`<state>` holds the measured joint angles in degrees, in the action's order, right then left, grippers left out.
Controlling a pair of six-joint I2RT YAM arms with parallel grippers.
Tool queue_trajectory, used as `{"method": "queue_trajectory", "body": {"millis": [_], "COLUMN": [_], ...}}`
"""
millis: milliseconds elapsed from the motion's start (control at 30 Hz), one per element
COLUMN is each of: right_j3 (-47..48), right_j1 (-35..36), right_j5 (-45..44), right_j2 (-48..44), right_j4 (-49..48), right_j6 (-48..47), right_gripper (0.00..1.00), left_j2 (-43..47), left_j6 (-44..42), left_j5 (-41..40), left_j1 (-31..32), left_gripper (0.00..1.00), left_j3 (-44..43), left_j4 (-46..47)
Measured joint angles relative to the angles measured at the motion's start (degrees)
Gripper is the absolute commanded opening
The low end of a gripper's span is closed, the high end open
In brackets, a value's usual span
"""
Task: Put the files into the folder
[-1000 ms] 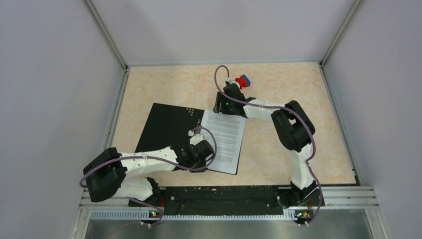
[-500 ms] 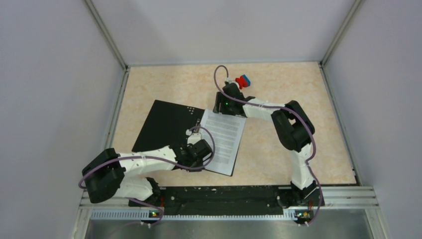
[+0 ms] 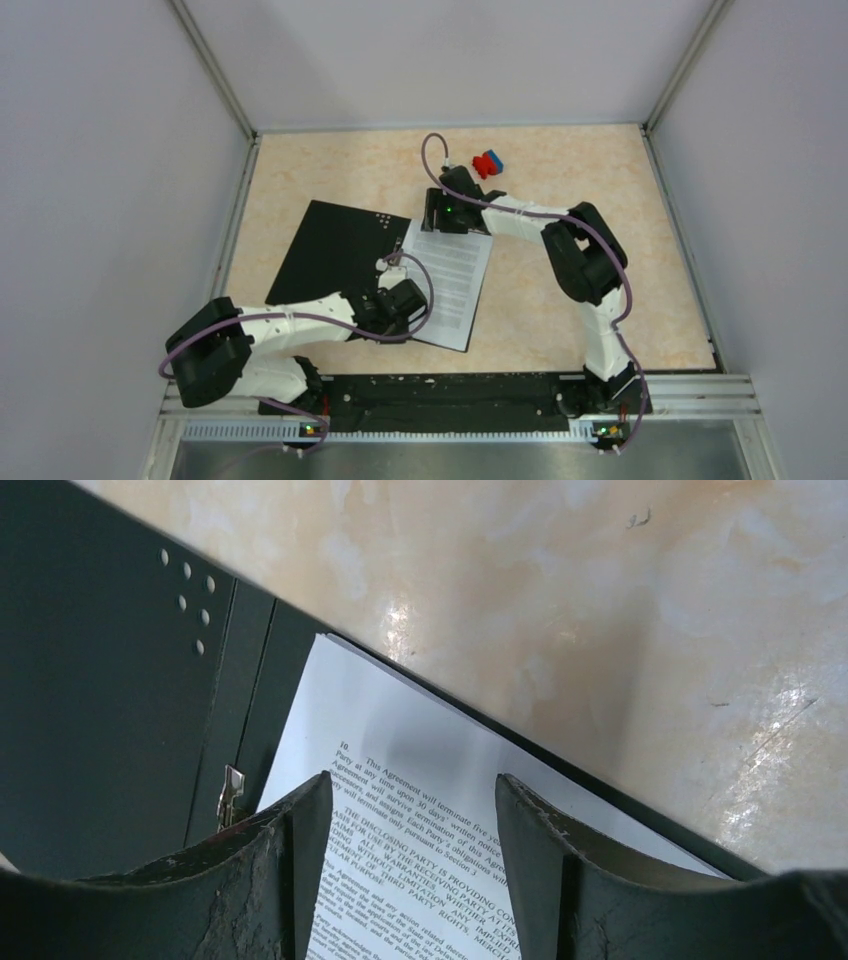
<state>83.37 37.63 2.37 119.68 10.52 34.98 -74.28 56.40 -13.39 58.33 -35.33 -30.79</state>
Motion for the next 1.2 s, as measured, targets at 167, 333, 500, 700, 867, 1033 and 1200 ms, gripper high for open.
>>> {"method": "queue_trajectory", "body": {"millis": [167, 333, 500, 700, 867, 1033, 1200], "right_j3": [0.3, 1.4, 6.0, 4.8, -6.7, -21.2, -31.6], "right_j1": [0.1, -0.1, -0.8, -3.0, -5.7, -8.8, -9.3], "right_j5": [-0.6, -0.8, -0.8, -1.3, -2.8, -4.3, -4.6], "right_j2": [0.0, 0.0, 0.0, -3.8, -14.6, -26.4, -32.4], "right_j4": [0.9, 2.6, 4.8, 5.5, 4.6, 2.9, -0.1], "right_j6": [-0.5, -0.8, -1.4, -0.9, 1.0, 3.5, 6.5], "right_gripper": [0.61, 0.62, 0.64, 0.66, 0.75, 0.90, 0.95], "left_j2": [0.0, 0.7, 2.8, 5.7, 8.1, 9.4, 4.6], "left_j6": [-0.6, -1.4, -2.6, -4.1, -6.1, -10.3, -16.5], "left_j5": [0.2, 0.7, 2.1, 4.1, 4.7, 6.8, 9.6], "left_j1": [-0.1, -0.1, -0.2, -0.2, -0.7, -9.2, -25.2], "left_gripper": [0.04, 0.08, 0.12, 0.12, 0.17, 0.18, 0.18], "left_j3": [0.0, 0.0, 0.0, -0.2, -4.3, -9.6, -14.1], "left_j4": [0.1, -1.0, -3.4, -6.4, -10.9, -10.7, -7.9]}}
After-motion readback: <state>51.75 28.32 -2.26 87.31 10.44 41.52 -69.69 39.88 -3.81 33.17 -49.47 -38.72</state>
